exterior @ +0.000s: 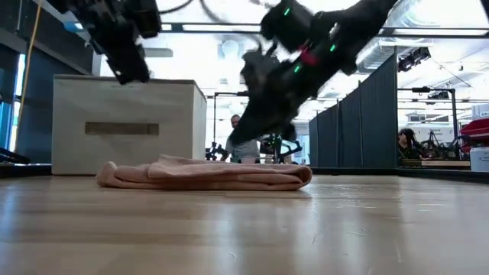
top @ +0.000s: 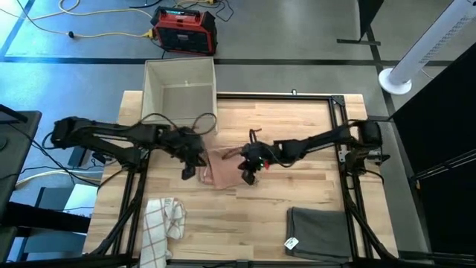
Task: Fold towel
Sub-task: Fold the orange towel
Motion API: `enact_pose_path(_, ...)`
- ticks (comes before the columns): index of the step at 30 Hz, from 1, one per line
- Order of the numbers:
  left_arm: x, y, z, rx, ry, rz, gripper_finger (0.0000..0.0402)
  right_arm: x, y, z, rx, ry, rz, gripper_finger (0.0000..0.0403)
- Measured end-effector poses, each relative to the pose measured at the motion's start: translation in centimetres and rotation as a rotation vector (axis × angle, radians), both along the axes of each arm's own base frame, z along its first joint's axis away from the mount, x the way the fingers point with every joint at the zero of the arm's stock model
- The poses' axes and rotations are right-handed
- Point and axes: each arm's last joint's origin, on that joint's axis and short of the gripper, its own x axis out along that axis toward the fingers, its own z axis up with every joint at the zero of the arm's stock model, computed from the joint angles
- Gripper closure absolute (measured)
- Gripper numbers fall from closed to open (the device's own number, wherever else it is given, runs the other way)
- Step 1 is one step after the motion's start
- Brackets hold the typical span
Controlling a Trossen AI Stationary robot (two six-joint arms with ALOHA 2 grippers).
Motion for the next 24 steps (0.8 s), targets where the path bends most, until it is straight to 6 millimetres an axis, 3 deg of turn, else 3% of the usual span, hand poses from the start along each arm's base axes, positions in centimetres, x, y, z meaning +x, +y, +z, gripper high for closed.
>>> enact_pose_path(6, -2.4, -0.5, 0.9, -0.008, 0.037, 0.032, 0.0393, 1.9, -1.4, -2.7, 0.021, 0.046, -0.031, 0.0403)
enact_pose_path(10, -3.2, -0.6, 0.7, 0.025, 0.088, 0.055, 0.0393, 1.8, -1.7, -3.8, 0.117, 0.112, -0.076, 0.0403)
enact_pose_path(20, -3.5, -0.7, 0.4, 0.112, 0.127, 0.102, 0.0393, -1.6, -0.8, -1.9, 0.169, 0.408, -0.134, 0.0403)
enact_pose_path(24, -3.5, -0.6, 0.4, 0.144, 0.124, 0.096, 0.0393, -3.2, -0.8, 0.3, 0.137, 0.456, -0.161, 0.0403)
